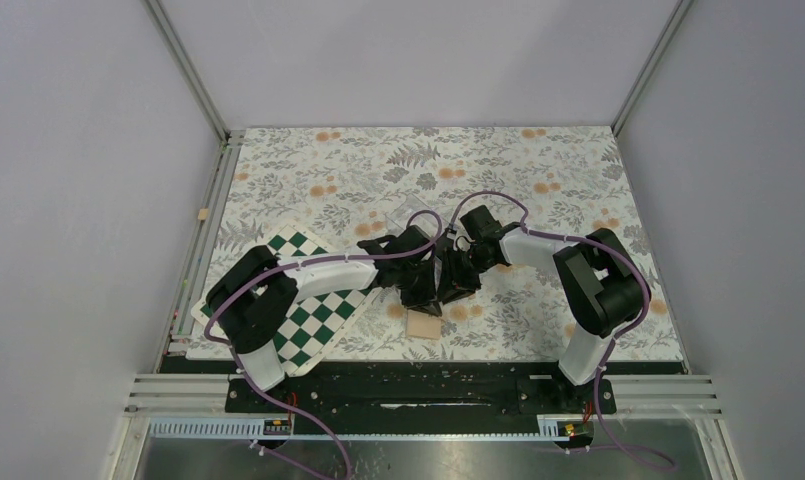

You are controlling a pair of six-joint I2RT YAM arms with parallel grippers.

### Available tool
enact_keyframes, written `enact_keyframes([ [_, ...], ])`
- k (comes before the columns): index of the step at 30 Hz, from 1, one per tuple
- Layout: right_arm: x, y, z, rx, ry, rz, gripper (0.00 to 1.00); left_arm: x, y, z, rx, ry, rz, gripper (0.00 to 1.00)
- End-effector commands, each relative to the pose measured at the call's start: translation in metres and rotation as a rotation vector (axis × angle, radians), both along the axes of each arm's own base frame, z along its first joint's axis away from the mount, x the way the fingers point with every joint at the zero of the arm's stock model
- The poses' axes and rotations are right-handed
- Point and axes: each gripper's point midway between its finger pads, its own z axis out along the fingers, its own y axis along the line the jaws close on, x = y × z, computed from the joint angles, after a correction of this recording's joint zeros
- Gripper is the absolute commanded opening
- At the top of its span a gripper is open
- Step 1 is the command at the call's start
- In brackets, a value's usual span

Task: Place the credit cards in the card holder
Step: Close the card holder at the center of the board.

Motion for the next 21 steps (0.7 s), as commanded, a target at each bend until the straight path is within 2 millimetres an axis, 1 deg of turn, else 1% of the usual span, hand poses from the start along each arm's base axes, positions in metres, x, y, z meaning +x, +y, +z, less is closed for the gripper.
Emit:
enact_keyframes([
  [1, -0.02, -0.011, -0.004, -0.058, 0.083, -0.007, 0.33, 0.007, -0.004, 0.014, -0.01, -0.05, -0.003, 0.0],
  [6, -0.019, -0.01, -0.002, -0.055, 0.078, -0.008, 0.33, 0.011, 0.01, 0.012, 0.068, -0.084, -0.017, 0.0],
  [8, -0.019, -0.011, -0.002, -0.057, 0.08, -0.007, 0.33, 0.009, 0.016, 0.008, 0.104, -0.085, -0.032, 0.0],
  [14, -0.02, -0.012, -0.003, -0.062, 0.078, -0.003, 0.33, 0.01, 0.024, -0.002, 0.164, -0.089, -0.042, 0.0],
  [21, -0.021, -0.013, -0.003, -0.065, 0.081, 0.001, 0.33, 0.011, 0.022, -0.014, 0.18, -0.077, -0.057, 0.0],
])
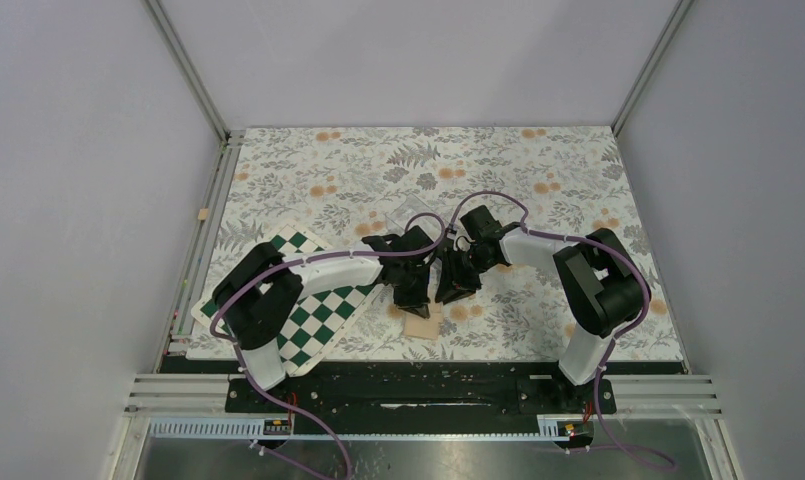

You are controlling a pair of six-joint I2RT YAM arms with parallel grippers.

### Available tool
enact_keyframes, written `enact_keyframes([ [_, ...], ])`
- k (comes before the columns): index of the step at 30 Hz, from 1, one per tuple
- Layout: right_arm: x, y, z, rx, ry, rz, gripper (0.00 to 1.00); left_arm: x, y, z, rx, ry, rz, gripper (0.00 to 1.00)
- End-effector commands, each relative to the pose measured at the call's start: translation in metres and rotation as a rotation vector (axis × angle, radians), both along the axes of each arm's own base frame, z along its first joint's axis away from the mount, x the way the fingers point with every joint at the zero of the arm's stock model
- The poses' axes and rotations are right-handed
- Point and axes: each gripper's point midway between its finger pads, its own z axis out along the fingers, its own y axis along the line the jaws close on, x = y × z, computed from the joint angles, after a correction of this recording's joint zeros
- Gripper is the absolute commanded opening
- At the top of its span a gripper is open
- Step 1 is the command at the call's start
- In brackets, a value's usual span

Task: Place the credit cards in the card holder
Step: Close the card holder at the center of the board.

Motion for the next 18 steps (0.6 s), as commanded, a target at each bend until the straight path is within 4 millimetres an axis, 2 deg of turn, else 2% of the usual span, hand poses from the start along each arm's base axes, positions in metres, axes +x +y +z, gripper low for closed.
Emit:
enact_keyframes([
  [1, -0.021, -0.012, -0.002, -0.062, 0.081, -0.005, 0.33, 0.011, -0.006, 0.001, 0.012, -0.039, -0.014, 0.0],
  [6, -0.02, -0.012, 0.003, -0.055, 0.07, 0.0, 0.33, 0.01, -0.003, -0.003, 0.025, -0.039, -0.015, 0.0],
  [10, -0.021, -0.009, 0.014, -0.027, 0.054, 0.007, 0.33, 0.009, -0.001, -0.005, 0.032, -0.035, -0.015, 0.0],
  [12, -0.021, -0.006, 0.022, 0.0, 0.047, 0.012, 0.27, 0.008, -0.001, -0.006, 0.034, -0.033, -0.017, 0.0],
  [17, -0.021, 0.012, 0.04, 0.078, 0.025, 0.027, 0.0, 0.008, 0.0, -0.007, 0.034, -0.033, -0.019, 0.0],
  [18, -0.02, 0.015, 0.039, 0.072, 0.023, 0.028, 0.0, 0.008, -0.001, -0.007, 0.034, -0.032, -0.02, 0.0],
])
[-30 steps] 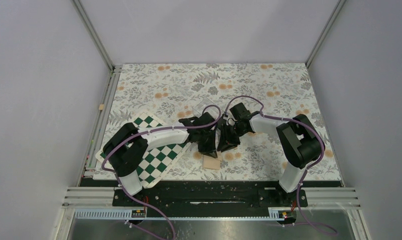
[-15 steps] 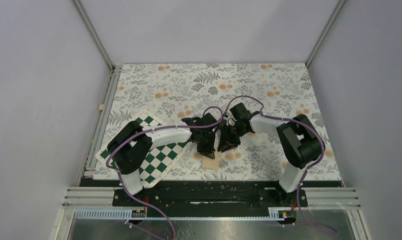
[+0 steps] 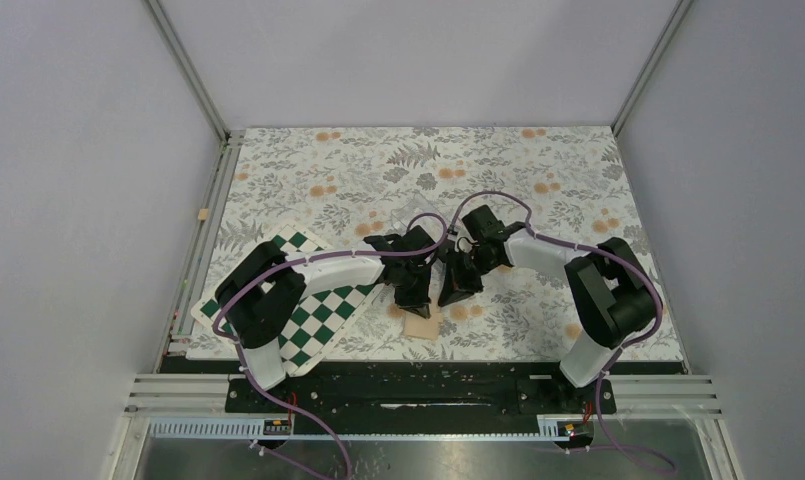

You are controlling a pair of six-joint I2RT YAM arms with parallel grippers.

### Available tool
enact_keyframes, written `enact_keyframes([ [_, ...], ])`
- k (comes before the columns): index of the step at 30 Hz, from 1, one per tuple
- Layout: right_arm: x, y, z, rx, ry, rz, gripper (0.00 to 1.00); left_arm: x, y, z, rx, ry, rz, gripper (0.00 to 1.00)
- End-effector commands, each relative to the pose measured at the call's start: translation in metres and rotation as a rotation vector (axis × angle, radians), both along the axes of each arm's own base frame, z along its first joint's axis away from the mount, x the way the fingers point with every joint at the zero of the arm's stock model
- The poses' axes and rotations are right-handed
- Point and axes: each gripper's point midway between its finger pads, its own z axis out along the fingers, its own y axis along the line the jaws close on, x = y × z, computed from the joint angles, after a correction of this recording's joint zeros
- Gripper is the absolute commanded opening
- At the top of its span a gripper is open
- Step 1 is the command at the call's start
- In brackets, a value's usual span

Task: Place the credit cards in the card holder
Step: Close the card holder at the center of the board.

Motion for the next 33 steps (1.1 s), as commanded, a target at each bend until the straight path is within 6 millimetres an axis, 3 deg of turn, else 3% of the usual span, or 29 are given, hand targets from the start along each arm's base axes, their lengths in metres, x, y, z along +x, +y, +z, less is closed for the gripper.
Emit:
enact_keyframes([
  [1, -0.006, 0.019, 0.017, 0.048, -0.003, 0.029, 0.0, 0.007, 0.001, -0.001, 0.023, -0.035, -0.009, 0.0],
  [5, -0.007, 0.021, -0.003, -0.043, 0.022, 0.031, 0.0, 0.008, 0.0, 0.003, 0.014, -0.046, -0.01, 0.0],
  [9, -0.007, 0.011, -0.025, -0.161, 0.034, 0.018, 0.0, 0.009, -0.001, 0.012, -0.002, -0.063, -0.006, 0.0],
  [16, -0.01, -0.002, -0.039, -0.249, 0.035, 0.019, 0.0, 0.009, 0.003, 0.019, 0.005, -0.08, -0.009, 0.0],
  [22, -0.006, 0.001, -0.032, -0.234, 0.019, 0.026, 0.0, 0.007, 0.006, 0.021, 0.003, -0.085, -0.025, 0.0],
  [29, 0.009, 0.016, 0.005, -0.139, -0.085, 0.032, 0.0, 0.002, 0.006, 0.022, 0.0, -0.078, -0.044, 0.0],
  [33, 0.011, 0.02, 0.002, -0.135, -0.068, 0.032, 0.0, 0.002, 0.003, 0.024, -0.01, -0.081, -0.044, 0.0],
])
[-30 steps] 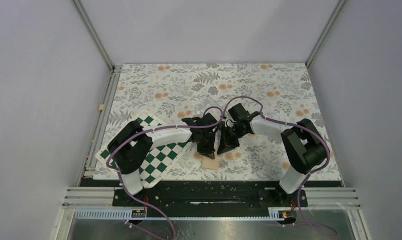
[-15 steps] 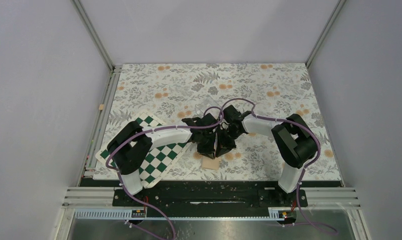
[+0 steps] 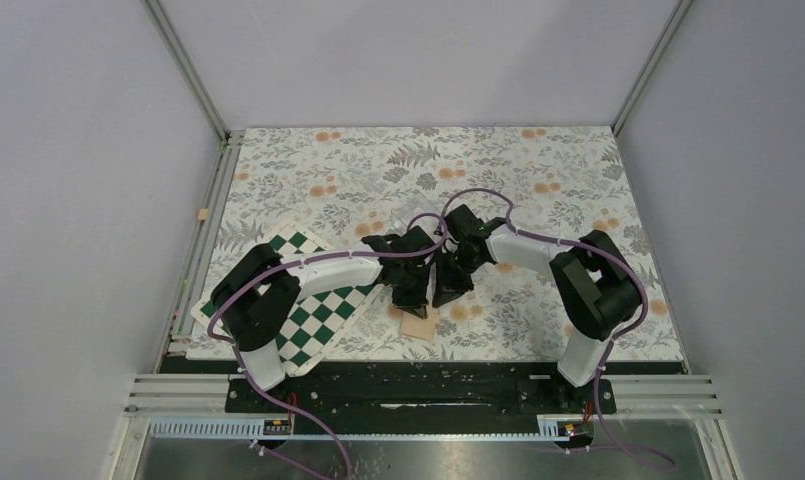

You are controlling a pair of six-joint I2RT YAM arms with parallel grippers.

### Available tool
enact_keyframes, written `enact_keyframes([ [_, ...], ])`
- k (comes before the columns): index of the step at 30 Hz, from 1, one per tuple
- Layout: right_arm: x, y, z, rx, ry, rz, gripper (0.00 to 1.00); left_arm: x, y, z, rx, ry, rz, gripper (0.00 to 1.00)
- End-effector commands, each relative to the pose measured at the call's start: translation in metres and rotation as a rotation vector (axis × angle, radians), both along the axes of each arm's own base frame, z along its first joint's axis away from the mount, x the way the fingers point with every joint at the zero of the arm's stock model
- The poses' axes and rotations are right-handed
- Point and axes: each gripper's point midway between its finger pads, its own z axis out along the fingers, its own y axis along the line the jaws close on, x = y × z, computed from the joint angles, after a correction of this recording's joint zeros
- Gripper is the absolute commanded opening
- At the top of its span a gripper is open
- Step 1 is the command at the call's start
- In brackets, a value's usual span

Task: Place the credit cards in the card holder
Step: Close the card holder at the center of the board.

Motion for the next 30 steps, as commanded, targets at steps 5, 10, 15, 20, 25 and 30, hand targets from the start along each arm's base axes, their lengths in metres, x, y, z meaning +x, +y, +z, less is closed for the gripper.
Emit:
enact_keyframes([
  [5, 0.006, 0.005, -0.006, -0.024, -0.008, 0.018, 0.0, 0.006, -0.006, 0.021, -0.041, -0.055, -0.004, 0.0],
  [10, -0.006, -0.011, -0.026, -0.109, 0.016, 0.025, 0.0, 0.009, -0.01, 0.027, -0.064, -0.059, 0.017, 0.0],
  [15, -0.01, -0.02, -0.033, -0.149, 0.014, 0.026, 0.0, 0.016, -0.01, 0.031, -0.08, -0.067, 0.042, 0.0],
  [20, -0.009, -0.019, -0.029, -0.137, 0.004, 0.033, 0.0, 0.016, -0.003, 0.024, -0.053, -0.06, 0.042, 0.0],
  [25, -0.006, -0.014, -0.023, -0.116, -0.005, 0.039, 0.0, 0.012, -0.005, 0.014, -0.056, -0.033, 0.031, 0.0],
  [30, -0.005, -0.012, -0.018, -0.098, -0.013, 0.044, 0.0, 0.007, -0.01, 0.009, -0.087, 0.0, 0.025, 0.0],
])
